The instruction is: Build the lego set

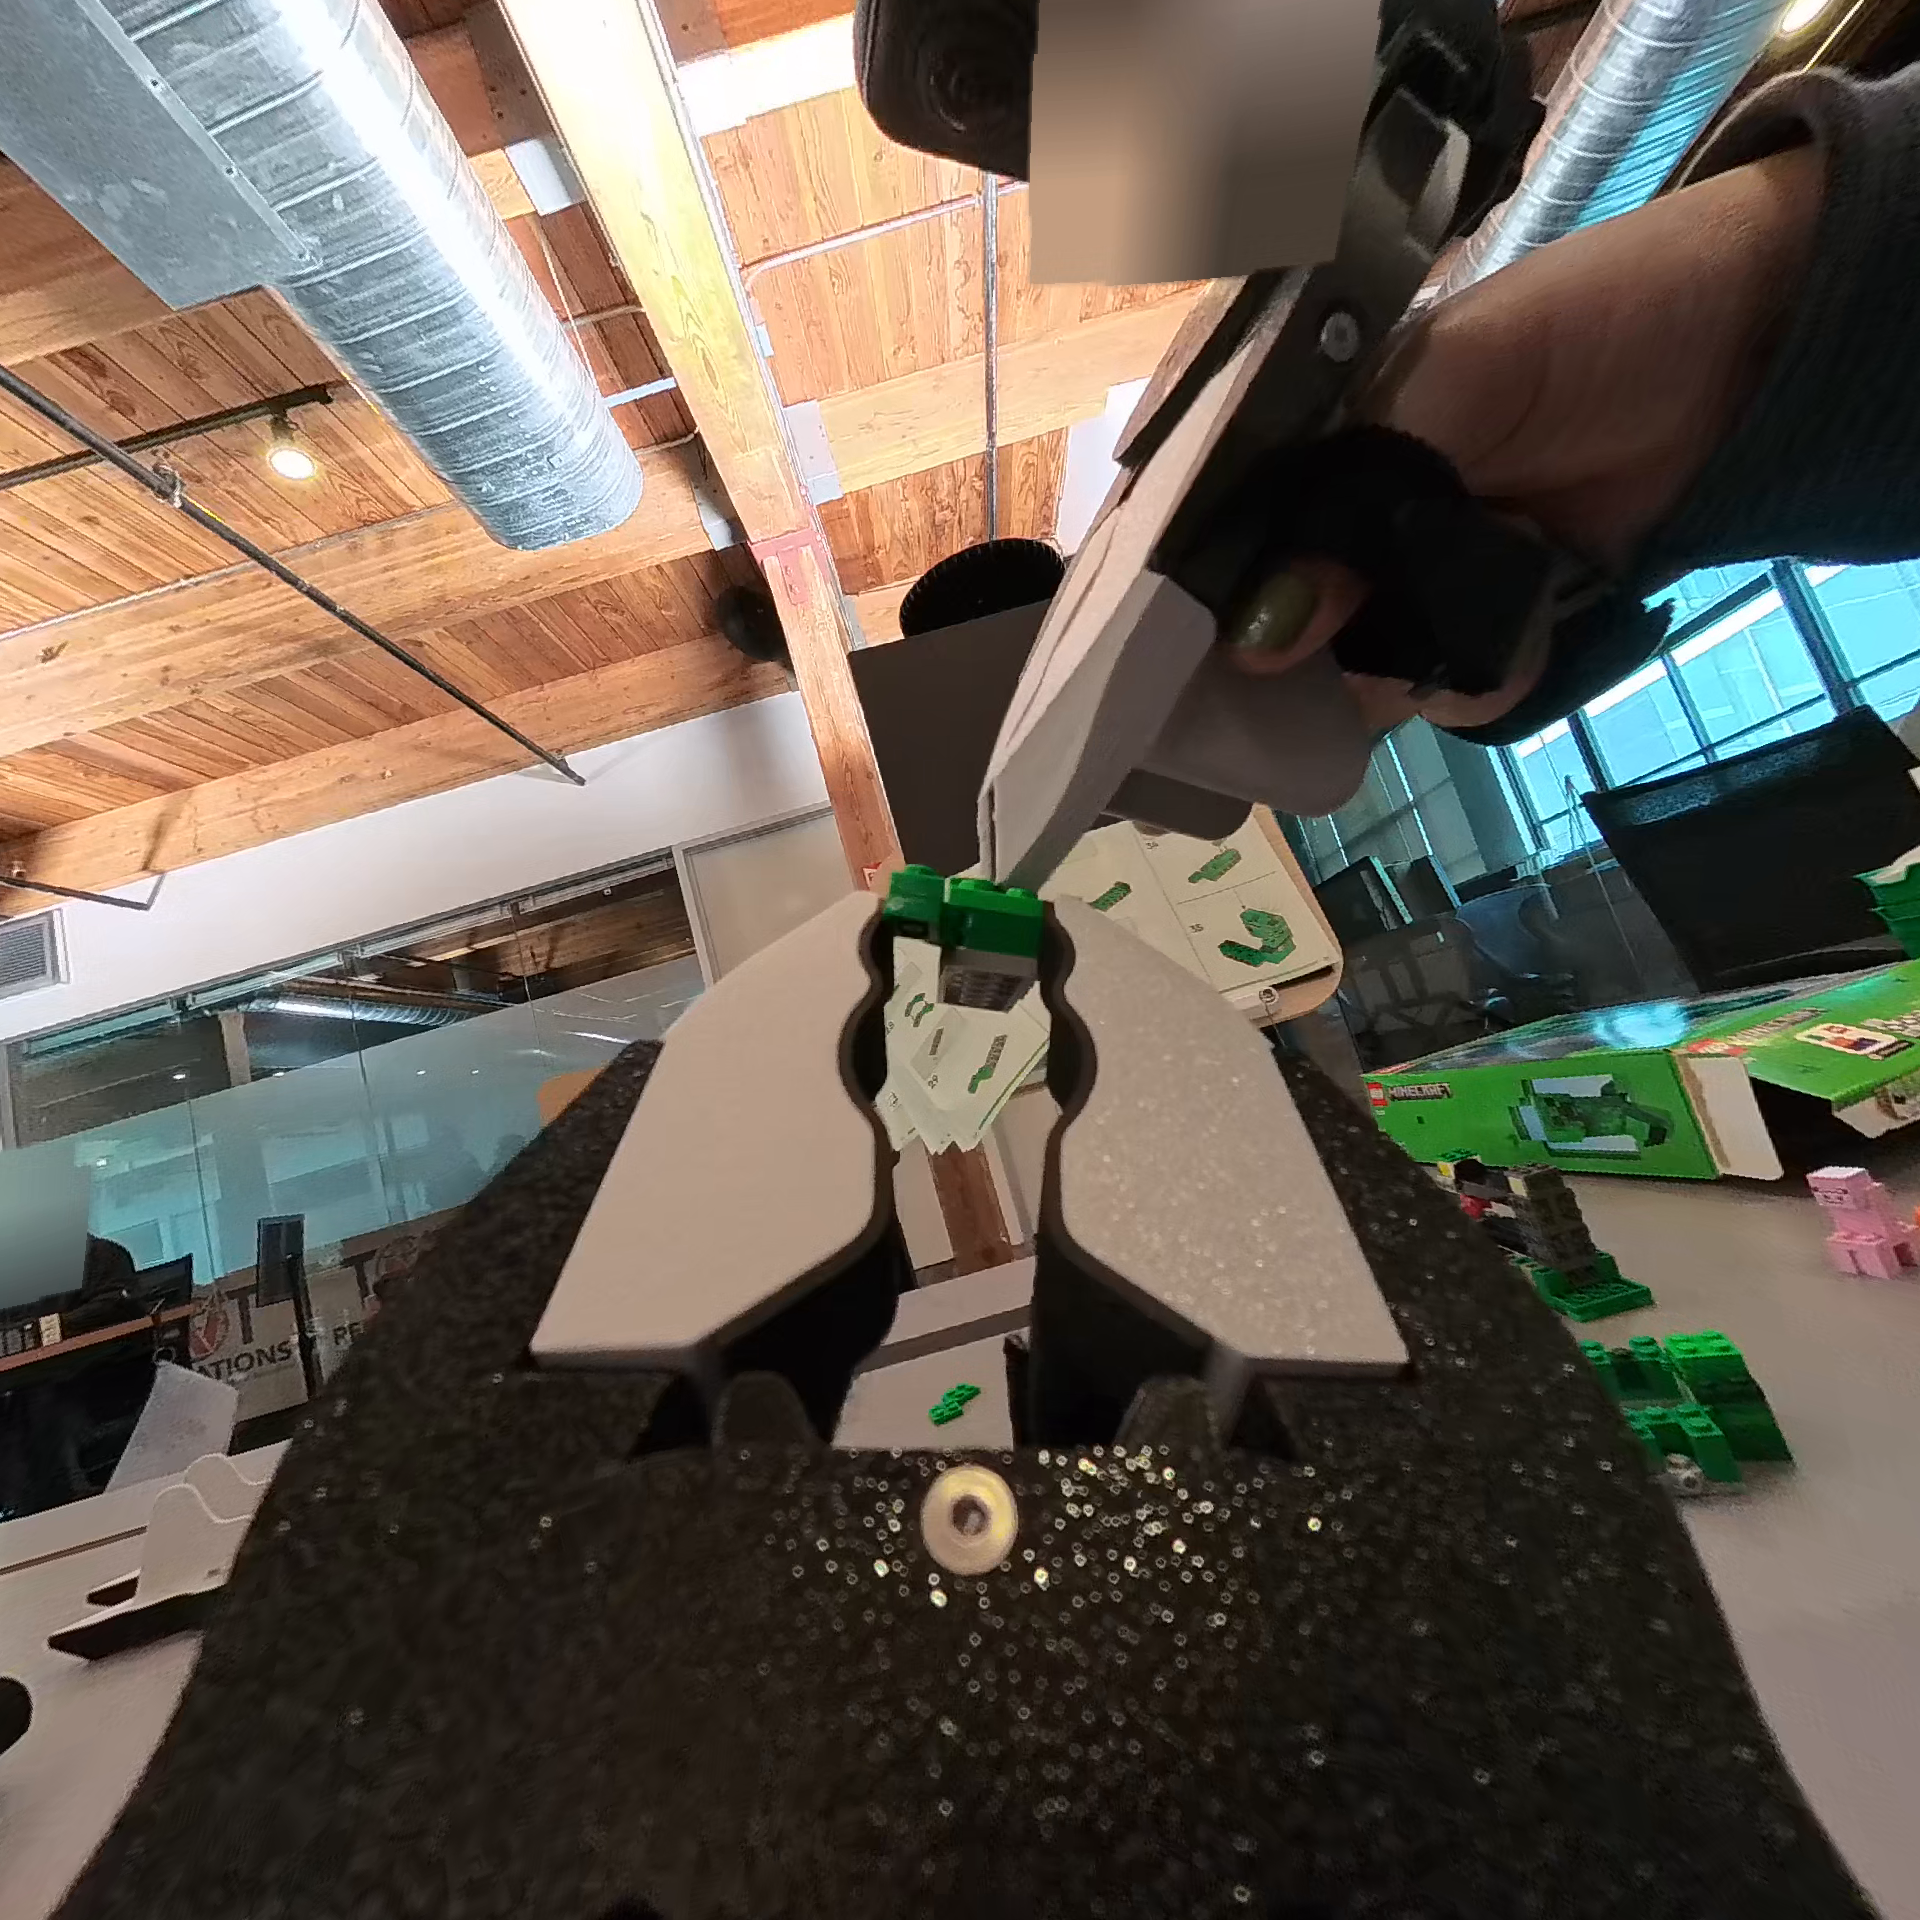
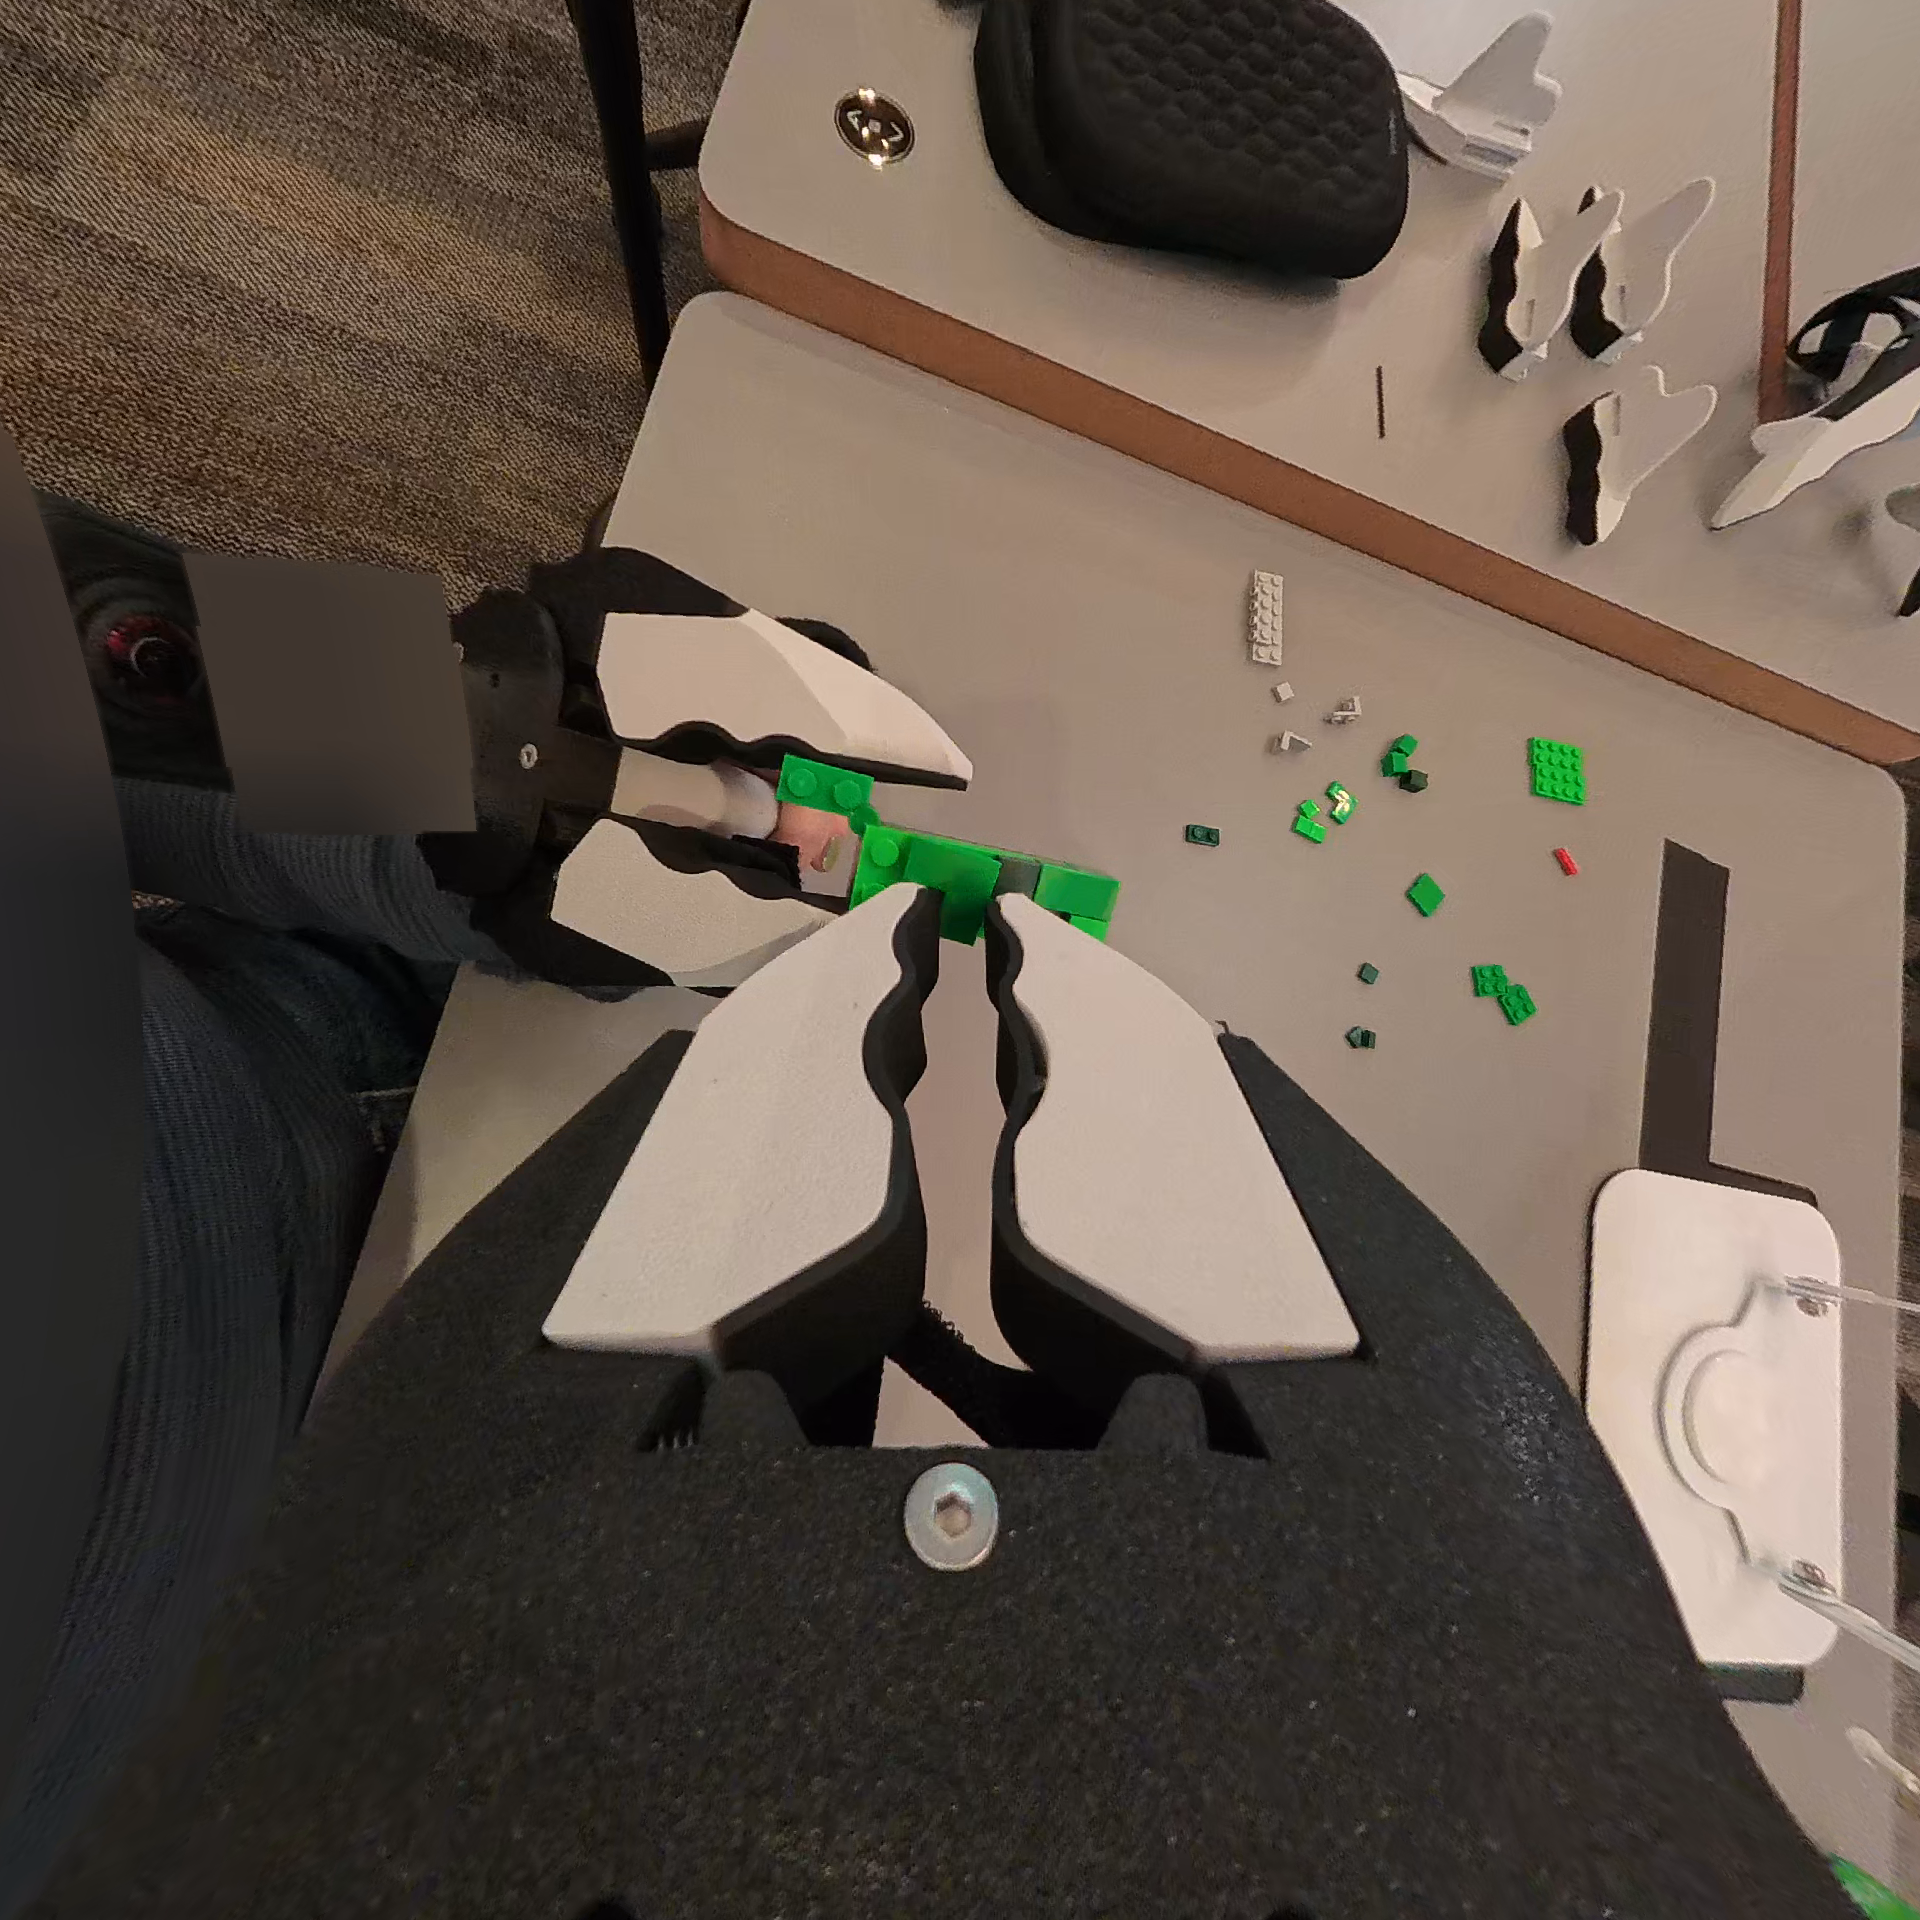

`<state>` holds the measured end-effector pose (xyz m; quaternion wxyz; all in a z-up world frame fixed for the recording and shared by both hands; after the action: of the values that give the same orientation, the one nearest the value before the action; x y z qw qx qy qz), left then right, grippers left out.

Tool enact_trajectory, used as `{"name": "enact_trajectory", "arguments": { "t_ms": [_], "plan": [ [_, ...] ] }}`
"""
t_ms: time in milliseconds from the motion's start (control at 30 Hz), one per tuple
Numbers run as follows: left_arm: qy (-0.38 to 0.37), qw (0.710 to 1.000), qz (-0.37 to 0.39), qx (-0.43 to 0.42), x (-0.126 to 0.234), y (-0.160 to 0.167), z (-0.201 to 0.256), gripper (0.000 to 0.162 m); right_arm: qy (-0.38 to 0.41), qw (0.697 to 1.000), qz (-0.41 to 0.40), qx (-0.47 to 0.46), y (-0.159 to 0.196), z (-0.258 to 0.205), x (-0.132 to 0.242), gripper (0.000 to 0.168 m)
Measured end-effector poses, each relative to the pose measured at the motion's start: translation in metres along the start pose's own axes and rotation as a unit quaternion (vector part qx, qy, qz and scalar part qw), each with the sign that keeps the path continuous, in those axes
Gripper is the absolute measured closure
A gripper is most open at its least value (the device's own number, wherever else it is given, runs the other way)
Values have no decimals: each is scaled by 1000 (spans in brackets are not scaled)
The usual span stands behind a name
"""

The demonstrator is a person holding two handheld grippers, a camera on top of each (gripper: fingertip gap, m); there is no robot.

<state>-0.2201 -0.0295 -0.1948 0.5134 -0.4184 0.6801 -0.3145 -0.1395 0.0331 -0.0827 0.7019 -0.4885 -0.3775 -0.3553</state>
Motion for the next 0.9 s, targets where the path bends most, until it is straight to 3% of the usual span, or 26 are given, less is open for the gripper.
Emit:
{"name": "enact_trajectory", "arguments": {
  "t_ms": [900],
  "plan": [
    [33,998,-10,59,-5,6,-6,136,26,999,30,-12,10,2,6,160]
  ]
}}
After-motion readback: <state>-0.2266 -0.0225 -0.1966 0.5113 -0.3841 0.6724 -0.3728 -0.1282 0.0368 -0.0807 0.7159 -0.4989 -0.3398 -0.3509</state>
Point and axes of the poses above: each gripper's, where its closed fingertips meet, x back along the fingers, y out of its underside, z = x × y across the jaws, the point moved 9 cm from there along x, back along the fingers, and after that the axes turned 15 degrees about -z, right-handed, at the moved point
